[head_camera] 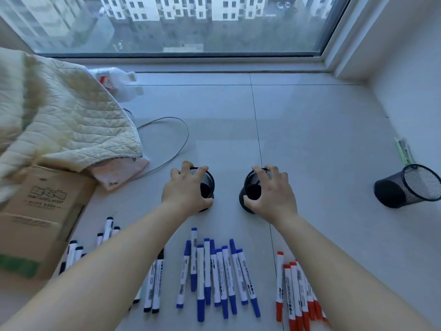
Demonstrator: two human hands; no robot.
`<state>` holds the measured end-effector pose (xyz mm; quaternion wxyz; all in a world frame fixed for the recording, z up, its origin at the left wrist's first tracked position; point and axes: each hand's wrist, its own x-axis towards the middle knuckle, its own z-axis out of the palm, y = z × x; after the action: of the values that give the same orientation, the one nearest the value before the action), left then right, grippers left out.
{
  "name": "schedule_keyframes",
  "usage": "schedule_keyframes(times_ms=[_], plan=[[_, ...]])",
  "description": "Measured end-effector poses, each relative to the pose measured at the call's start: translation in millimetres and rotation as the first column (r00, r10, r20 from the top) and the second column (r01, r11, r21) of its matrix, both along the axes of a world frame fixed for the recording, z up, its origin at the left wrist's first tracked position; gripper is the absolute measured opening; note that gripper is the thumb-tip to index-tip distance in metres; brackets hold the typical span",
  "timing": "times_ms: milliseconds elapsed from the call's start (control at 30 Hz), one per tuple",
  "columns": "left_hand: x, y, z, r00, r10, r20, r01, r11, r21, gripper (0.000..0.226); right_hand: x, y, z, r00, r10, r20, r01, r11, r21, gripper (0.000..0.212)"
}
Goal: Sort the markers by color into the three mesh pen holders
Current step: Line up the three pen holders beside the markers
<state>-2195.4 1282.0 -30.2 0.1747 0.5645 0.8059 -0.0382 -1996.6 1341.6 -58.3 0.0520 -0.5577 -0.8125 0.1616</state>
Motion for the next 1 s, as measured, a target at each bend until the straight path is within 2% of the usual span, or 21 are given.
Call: schedule_keyframes(times_ms=[267,367,433,500,600,667,733,767,867,1000], plan=[[2.9,-3.7,-4.0,1.000,0.004,0.001,-0.004,1.000,-0.003,0.087,-4.0,3.9,-5.2,0.996,0.012,0.088,-0.011,1.000,-0.019,0.081],[14.3,-11.0,5.4,0.996,-0.040,-0.082,0.051,0.989,0.137,0.088,3.3,1.7,2.5,0.994,0.017,0.112,-0.015,1.000,-0.017,0.081],[28.2,-15.1,13.8,0.990,-0.120,-0.075,0.139,0.921,0.364,0.069,14.6,0.9,9.8,0.999,-0.032,0.031,0.032,0.999,-0.001,0.073],[47.6,-16.9,18.9,0.971,-0.226,-0.078,0.229,0.789,0.571,0.045,31.6,3.4,15.4,0.995,-0.082,-0.053,0.084,0.996,0.023,0.064],[84.9,-17.4,21.6,0.898,-0.433,-0.076,0.373,0.659,0.653,0.025,69.3,9.3,18.7,0.989,-0.138,-0.048,0.139,0.990,0.024,0.056],[111.0,-18.1,17.0,0.849,-0.528,-0.020,0.420,0.653,0.631,0.020,100.1,13.9,18.2,0.986,-0.169,0.015,0.168,0.985,0.028,0.054],[137.7,-19.6,8.8,0.823,-0.561,0.087,0.435,0.722,0.537,0.019,131.7,18.6,16.8,0.977,-0.197,0.076,0.196,0.980,0.024,0.053],[150.7,-18.9,3.6,0.822,-0.551,0.143,0.444,0.778,0.444,0.022,146.3,21.6,15.8,0.973,-0.206,0.100,0.205,0.979,0.021,0.052],[185.8,-12.2,-19.1,0.852,-0.475,0.220,0.452,0.880,0.147,0.037,186.7,33.4,14.8,0.961,-0.236,0.144,0.235,0.972,0.023,0.052],[222.1,3.4,-40.6,0.906,-0.302,0.298,0.315,0.949,0.002,0.048,231.4,50.8,13.5,0.946,-0.258,0.196,0.252,0.966,0.057,0.053]])
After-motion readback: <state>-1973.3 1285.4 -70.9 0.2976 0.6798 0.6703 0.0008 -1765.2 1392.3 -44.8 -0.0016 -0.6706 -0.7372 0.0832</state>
